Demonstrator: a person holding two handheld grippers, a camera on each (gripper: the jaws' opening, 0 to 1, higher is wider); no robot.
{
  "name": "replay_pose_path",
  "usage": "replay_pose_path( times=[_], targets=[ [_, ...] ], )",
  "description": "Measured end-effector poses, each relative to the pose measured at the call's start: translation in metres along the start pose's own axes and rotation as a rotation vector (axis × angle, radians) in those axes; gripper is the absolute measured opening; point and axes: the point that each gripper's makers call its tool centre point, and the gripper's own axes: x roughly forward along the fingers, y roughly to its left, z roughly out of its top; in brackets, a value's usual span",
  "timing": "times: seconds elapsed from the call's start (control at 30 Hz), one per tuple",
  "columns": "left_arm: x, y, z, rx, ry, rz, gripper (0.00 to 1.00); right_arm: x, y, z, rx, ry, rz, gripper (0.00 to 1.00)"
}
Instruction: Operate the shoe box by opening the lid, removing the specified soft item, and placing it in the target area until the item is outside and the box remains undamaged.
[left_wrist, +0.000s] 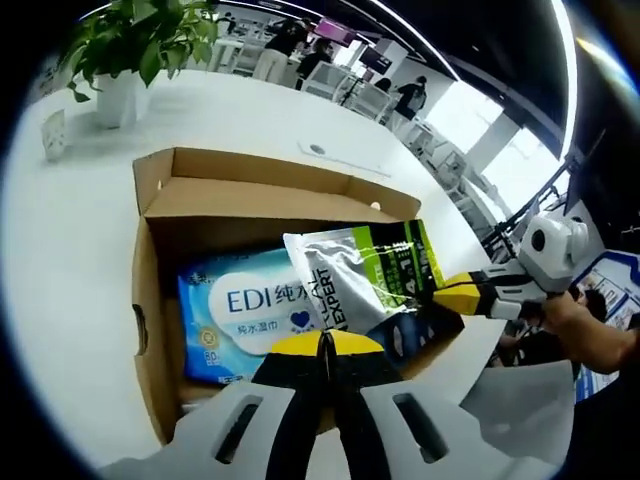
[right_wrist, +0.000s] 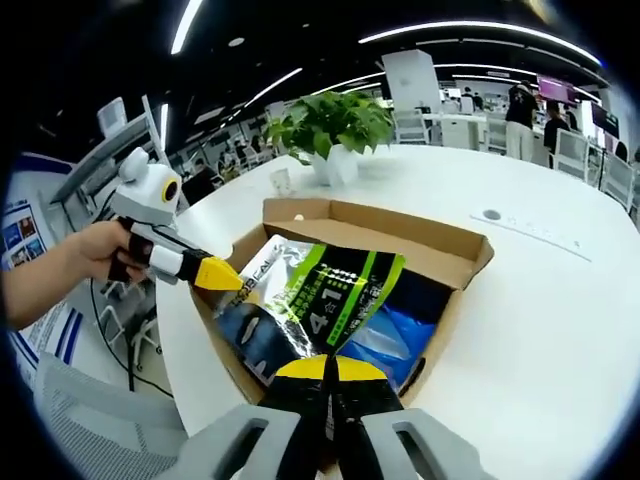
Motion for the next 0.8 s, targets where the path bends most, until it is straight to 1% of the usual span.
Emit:
replay_pose_path(
  times=[0.17,0.37,0.6,0.8],
  targets=[
    [0.003,-0.011,0.008,0.017,-0.003,-0.006,0.00,-0.010,-0.008,0.003,0.013,-0.016,-0.011,0.00],
    [0.013,-0.029,0.013,0.037,0.003,-0.013,0.00,-0.026,-0.023,0.003,0.031,-0.031,-0.038,0.00],
    [0.029,-0.057,0.020,0.066,0.013,-0.033,0.00,-0.048,-0.044,-0.001,0.056,-0.046,-0.072,0.00],
    [0.044,-0.078,0.022,0.095,0.034,-0.052,0.00,-0.069,-0.063,-0.005,0.073,-0.057,-0.106,0.00]
  ],
)
